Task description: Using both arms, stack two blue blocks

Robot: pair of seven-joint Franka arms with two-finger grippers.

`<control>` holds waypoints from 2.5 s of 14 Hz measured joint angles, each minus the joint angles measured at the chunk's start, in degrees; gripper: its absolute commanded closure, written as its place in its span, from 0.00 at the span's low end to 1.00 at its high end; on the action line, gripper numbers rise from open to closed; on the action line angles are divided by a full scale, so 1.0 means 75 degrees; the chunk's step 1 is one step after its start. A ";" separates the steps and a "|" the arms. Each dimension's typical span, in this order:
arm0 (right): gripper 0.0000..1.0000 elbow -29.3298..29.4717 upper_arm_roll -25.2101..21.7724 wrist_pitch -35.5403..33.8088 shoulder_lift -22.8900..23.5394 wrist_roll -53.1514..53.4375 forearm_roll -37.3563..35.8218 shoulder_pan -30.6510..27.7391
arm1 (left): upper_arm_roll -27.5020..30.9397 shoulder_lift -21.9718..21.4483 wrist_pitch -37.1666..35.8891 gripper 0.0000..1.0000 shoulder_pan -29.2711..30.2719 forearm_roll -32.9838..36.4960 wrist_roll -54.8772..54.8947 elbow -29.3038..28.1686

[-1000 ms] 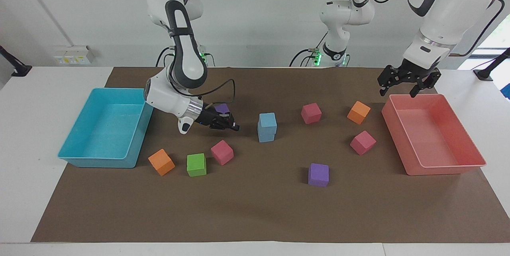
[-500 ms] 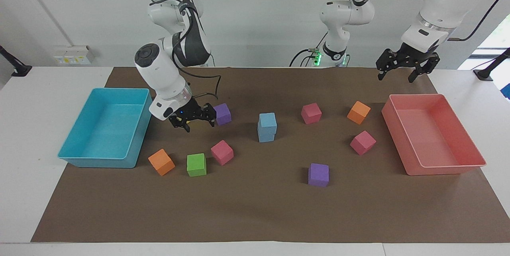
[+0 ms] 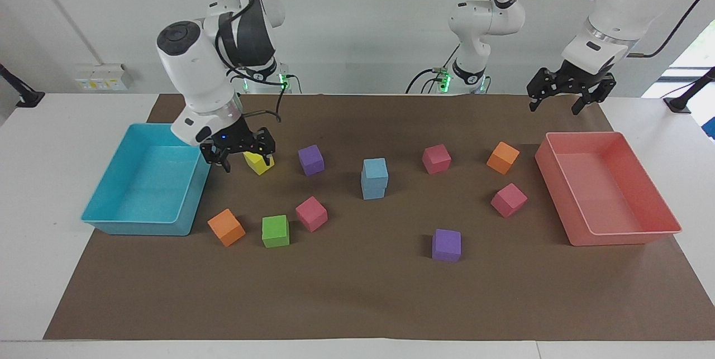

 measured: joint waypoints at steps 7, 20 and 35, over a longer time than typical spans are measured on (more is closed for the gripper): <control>0.00 0.1268 -0.0018 -0.2244 -0.0536 0.0000 -0.0574 -0.0326 | 0.0025 -0.0008 -0.0005 0.00 0.0001 0.0000 0.0003 0.0100; 0.00 0.0806 -0.0061 -0.3227 -0.1394 0.0405 -0.0559 -0.0672 | 0.0038 -0.0009 -0.0004 0.00 0.0014 0.0000 0.0003 0.0104; 0.00 0.1108 -0.0069 -0.3373 -0.1283 0.0300 -0.0582 -0.0675 | 0.0038 -0.0009 -0.0005 0.00 0.0021 0.0000 0.0003 0.0104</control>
